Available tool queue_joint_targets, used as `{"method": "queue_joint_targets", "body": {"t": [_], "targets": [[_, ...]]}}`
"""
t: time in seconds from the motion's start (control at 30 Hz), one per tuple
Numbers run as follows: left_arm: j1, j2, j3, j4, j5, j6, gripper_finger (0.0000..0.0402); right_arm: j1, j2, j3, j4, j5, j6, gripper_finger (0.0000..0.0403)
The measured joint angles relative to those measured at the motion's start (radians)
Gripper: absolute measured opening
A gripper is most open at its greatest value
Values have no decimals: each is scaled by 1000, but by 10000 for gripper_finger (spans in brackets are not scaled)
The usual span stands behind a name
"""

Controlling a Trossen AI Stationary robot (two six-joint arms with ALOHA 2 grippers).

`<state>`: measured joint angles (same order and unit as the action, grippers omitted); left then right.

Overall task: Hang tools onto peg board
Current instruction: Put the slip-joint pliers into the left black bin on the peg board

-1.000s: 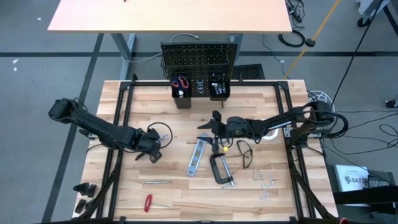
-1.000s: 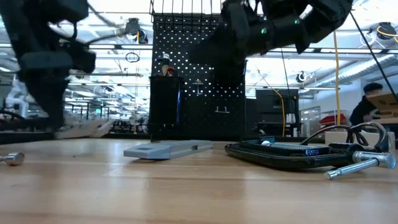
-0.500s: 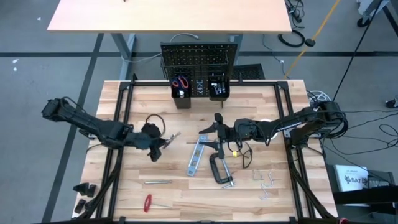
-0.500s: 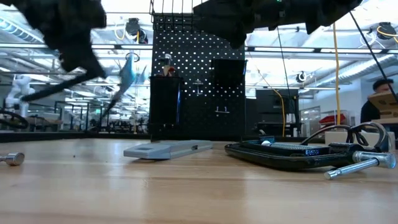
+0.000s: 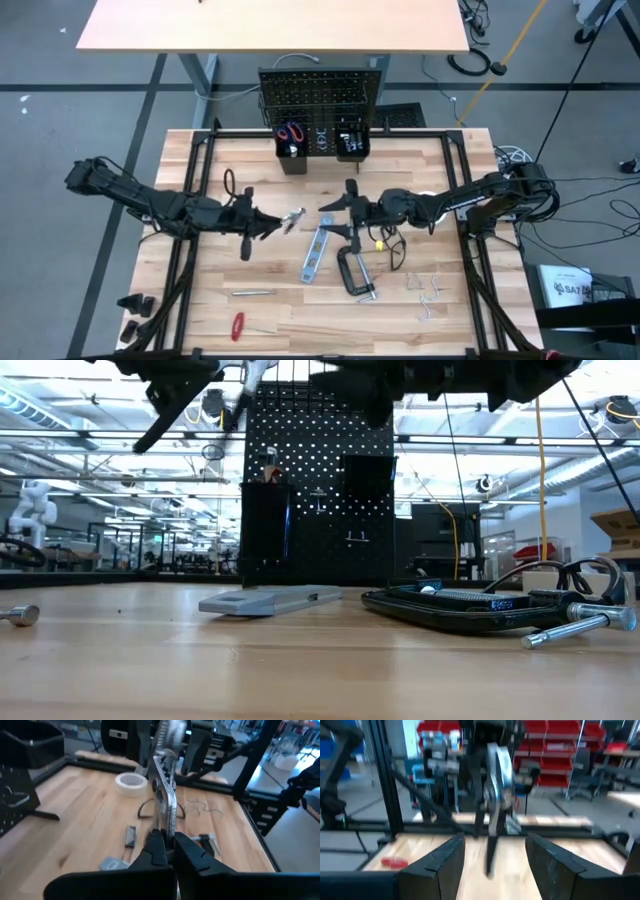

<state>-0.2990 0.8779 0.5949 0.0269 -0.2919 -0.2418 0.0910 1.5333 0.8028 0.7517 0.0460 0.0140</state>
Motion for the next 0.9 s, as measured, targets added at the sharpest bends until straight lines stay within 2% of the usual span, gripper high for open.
{"method": "queue_joint_targets", "body": {"t": [0.2,0.37,0.53,0.7,0.9], "targets": [[13,45,0,180,14,113,0,0,0,0,79,0,-11,201],[25,118,1,355,93,198,0,0,1,12,115,-35,-19,201],[71,205,1,478,171,199,0,0,1,69,82,-103,-51,210],[110,276,1,607,234,202,0,0,1,131,-7,-104,-64,224],[145,336,1,714,291,218,0,0,1,153,-8,-100,-67,226]]}}
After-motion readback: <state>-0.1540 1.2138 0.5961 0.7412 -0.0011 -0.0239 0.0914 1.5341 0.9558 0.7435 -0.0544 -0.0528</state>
